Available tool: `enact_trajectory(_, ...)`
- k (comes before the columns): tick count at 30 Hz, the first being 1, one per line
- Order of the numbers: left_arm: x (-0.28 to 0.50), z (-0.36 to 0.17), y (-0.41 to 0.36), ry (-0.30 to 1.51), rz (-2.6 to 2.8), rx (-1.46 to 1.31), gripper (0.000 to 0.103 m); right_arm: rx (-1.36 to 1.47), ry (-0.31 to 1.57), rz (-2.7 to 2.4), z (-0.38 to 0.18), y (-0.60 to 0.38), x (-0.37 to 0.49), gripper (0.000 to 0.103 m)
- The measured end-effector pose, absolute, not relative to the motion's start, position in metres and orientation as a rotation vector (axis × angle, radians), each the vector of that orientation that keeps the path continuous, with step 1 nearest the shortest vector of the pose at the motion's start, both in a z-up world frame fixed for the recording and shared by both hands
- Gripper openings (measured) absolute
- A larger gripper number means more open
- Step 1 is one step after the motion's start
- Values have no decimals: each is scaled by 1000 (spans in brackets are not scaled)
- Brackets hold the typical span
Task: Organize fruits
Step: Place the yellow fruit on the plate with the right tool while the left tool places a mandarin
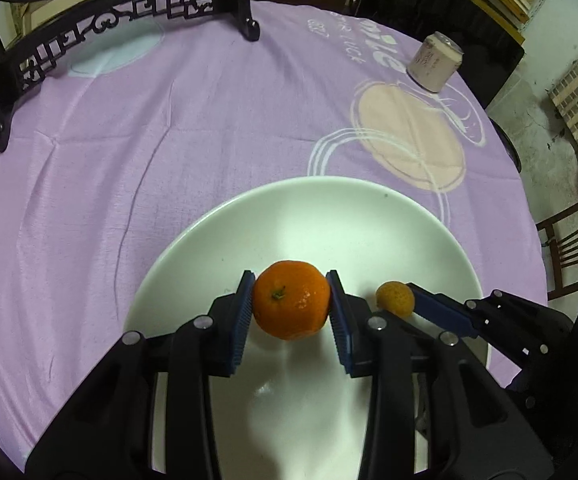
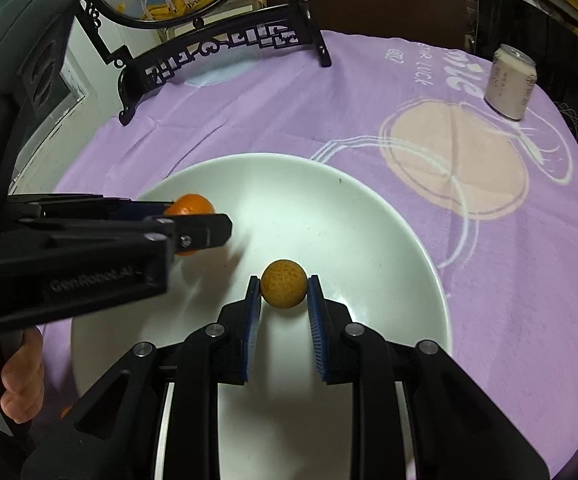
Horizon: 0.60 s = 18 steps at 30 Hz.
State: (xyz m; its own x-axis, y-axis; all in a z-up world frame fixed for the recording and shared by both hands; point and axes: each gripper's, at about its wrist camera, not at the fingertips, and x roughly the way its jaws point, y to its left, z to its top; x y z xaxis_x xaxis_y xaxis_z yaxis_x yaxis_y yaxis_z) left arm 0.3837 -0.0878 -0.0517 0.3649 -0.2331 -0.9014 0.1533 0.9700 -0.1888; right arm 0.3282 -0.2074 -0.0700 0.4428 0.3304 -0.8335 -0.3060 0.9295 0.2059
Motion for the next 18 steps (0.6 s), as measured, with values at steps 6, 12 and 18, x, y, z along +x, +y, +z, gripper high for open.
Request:
enact_trajectory(6, 375, -31, -79, 1115, -222, -93, 89, -25, 997, 327, -52, -207, 317, 52)
enact_trajectory(12, 302, 22, -54, 972, -247, -57, 92, -19, 910, 271, -1, -215, 235, 56)
enact_trajectory(18, 156, 19, -27, 819, -177, 72, 100, 30, 810, 218, -17, -208, 91, 58)
